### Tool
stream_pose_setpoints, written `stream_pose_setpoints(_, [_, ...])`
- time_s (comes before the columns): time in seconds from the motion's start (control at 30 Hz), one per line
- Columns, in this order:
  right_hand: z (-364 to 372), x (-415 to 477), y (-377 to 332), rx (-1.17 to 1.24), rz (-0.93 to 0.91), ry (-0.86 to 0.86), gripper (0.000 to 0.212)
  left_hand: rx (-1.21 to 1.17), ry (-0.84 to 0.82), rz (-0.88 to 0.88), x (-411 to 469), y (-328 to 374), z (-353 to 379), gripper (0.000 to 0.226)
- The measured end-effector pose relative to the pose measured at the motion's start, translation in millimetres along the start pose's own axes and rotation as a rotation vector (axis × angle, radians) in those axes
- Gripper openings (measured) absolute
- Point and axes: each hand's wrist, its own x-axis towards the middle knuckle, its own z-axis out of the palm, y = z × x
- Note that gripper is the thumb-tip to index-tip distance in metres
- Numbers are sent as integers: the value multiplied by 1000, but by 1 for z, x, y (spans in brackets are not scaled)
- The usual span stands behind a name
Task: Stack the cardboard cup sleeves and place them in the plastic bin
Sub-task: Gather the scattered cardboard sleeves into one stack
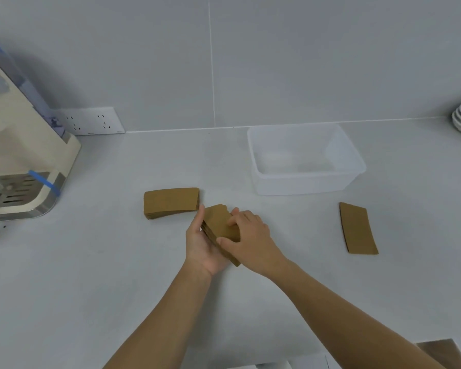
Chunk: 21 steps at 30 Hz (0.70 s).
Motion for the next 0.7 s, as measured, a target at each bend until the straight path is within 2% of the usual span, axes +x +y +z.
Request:
stream_pose_setpoints(0.13, [-22, -7, 21, 94, 14, -47, 42, 26, 5, -49, 9, -15, 10, 46])
stream_pose_setpoints(0.23, [-47, -10, 44, 168, 108, 65, 35, 35, -2, -82, 18, -30, 19, 47])
stream_pose_setpoints(0.4, [-87, -19, 99, 47, 386, 302, 41, 56, 6, -125, 31, -52, 33, 59])
stream_pose_setpoints(0.5, [-100, -28, 131, -142, 525, 423, 36, 81, 9, -157, 37, -61, 36, 63])
stream_pose_setpoints(0.6, [-102, -35, 156, -275, 677, 434, 64, 113, 14, -166, 40, -64, 36, 57])
stream_pose_setpoints(0.7, [-91, -42, 172, -269, 741, 419, 78, 117, 39, -163, 40, -66, 34, 58])
